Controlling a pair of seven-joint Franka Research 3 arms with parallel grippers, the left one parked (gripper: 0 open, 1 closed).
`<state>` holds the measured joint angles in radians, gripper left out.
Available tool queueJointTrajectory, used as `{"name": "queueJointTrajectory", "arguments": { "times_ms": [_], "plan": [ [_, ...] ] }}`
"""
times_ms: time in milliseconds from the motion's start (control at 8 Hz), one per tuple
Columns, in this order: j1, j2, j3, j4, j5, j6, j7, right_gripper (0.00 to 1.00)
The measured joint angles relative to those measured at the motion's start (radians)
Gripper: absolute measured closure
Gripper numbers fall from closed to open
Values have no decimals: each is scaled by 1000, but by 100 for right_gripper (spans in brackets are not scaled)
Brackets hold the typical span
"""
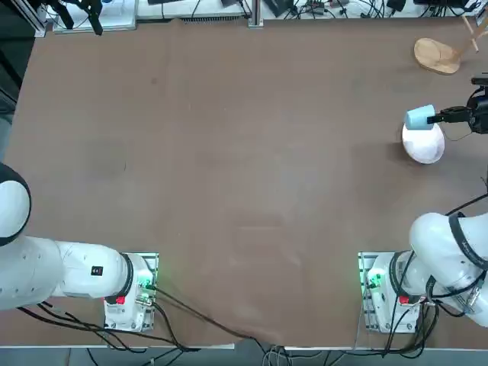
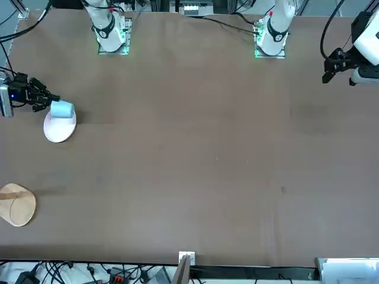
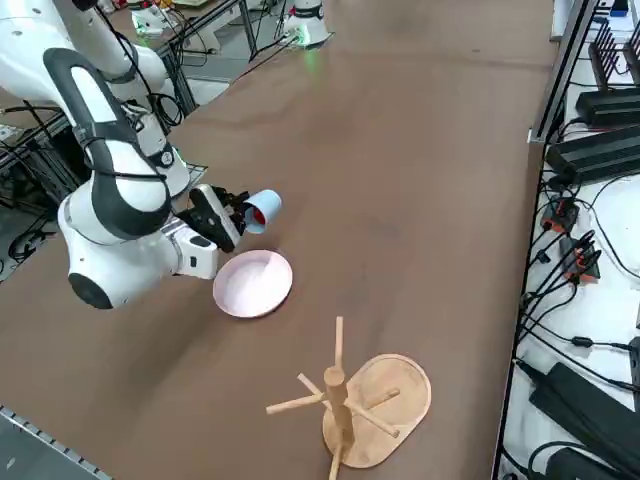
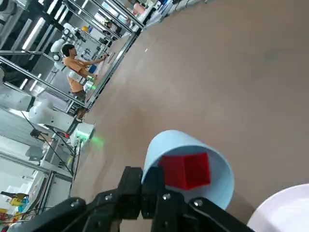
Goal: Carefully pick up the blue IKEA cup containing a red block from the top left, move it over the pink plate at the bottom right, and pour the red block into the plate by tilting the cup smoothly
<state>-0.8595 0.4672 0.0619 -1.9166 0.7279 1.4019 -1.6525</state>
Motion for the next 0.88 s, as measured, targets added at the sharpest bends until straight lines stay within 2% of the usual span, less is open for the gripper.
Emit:
{"name": "queueJointTrajectory", "arguments": {
  "times_ms": [500,875],
  "plan": [
    [-39,117,0,102,43,-174,-33,97],
    [-61,165,0,157,49,-248,-40,97]
  ]
}}
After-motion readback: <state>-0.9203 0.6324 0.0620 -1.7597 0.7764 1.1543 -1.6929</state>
